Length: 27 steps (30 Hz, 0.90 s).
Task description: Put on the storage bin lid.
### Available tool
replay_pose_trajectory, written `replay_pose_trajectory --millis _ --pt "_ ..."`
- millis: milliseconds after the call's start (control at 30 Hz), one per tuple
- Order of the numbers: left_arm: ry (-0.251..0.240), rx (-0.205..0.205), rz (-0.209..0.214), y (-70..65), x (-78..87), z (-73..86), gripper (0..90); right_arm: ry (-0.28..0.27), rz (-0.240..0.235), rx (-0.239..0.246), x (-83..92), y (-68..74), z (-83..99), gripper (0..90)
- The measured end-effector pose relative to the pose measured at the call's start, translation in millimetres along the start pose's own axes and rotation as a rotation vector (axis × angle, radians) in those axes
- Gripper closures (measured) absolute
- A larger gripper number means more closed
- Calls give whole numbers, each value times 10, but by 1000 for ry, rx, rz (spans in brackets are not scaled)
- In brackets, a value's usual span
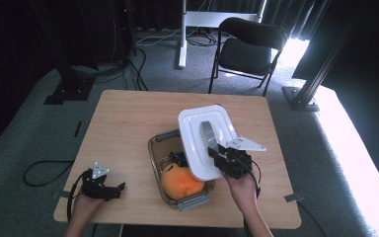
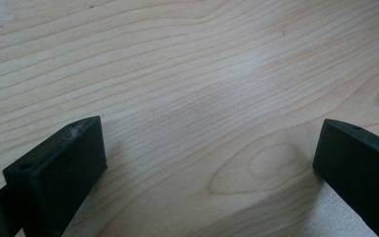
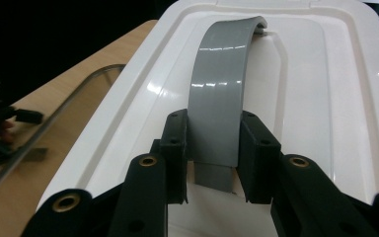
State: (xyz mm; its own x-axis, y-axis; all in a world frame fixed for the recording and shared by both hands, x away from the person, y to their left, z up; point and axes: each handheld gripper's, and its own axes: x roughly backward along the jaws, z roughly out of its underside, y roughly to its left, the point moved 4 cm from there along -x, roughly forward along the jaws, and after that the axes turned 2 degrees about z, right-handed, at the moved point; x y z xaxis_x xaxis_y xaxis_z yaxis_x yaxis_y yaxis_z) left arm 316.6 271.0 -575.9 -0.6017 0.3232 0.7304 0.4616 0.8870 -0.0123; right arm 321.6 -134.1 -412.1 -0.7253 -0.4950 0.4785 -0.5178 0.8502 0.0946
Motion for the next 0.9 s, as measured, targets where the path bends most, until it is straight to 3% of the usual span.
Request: replay_pose_trajectory --millis 433,500,667,900 --pt "0 0 0 0 0 0 1 46 -105 39 -96 528 112 682" --pt "0 0 0 0 0 0 1 48 -121 19 -112 574 130 683" --pt "-1 0 0 0 -1 -1 1 77 -134 36 -172 703 214 682" --pt "0 0 1 0 0 -1 1 89 -148 20 -225 769 272 682"
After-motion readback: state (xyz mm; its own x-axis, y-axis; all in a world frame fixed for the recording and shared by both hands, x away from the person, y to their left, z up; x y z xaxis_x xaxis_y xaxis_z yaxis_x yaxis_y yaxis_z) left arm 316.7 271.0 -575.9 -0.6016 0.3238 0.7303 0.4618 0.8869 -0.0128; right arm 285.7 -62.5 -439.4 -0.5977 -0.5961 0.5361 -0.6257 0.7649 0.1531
